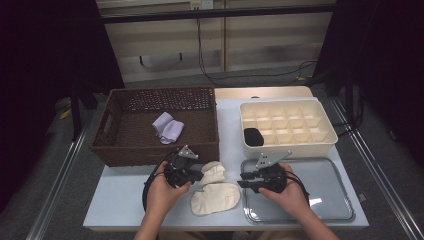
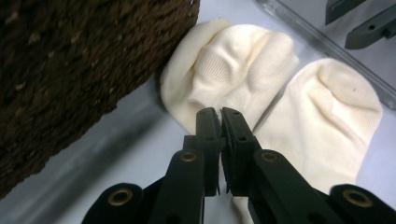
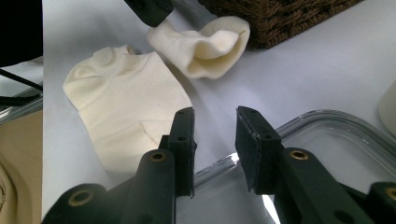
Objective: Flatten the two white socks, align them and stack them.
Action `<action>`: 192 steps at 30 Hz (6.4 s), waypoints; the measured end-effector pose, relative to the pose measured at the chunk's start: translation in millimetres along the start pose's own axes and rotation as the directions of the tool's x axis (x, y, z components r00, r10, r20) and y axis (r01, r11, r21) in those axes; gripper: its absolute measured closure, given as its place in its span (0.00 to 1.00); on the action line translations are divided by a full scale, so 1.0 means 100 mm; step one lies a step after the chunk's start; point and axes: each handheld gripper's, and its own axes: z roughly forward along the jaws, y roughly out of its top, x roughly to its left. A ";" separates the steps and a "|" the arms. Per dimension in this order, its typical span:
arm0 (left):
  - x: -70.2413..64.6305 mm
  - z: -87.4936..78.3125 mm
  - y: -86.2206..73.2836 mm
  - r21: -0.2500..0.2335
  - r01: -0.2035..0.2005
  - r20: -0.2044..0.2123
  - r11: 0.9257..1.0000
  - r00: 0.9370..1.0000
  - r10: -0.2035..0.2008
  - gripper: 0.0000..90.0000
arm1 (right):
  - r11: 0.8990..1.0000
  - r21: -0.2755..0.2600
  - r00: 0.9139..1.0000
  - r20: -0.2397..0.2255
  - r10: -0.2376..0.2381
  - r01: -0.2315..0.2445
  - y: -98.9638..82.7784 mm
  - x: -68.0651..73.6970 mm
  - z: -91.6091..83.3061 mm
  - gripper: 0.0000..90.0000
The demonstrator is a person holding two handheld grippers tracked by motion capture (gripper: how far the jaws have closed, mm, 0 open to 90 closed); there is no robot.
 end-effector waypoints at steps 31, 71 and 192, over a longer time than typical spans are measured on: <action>-0.01 0.30 0.05 -0.025 0.111 -0.063 0.993 0.992 -0.113 0.53 | 1.000 0.010 1.000 0.002 -0.013 0.013 0.00 0.02 0.01 0.73; -0.47 0.40 0.27 -0.017 -0.129 0.106 0.991 0.986 0.130 0.86 | 0.998 -0.061 0.998 0.045 0.032 -0.029 0.07 -0.01 -0.09 0.68; -0.64 0.63 0.45 -0.050 -0.081 0.080 0.995 0.993 0.085 0.73 | 0.993 -0.057 0.992 0.065 0.110 -0.106 -0.03 -0.12 -0.13 0.96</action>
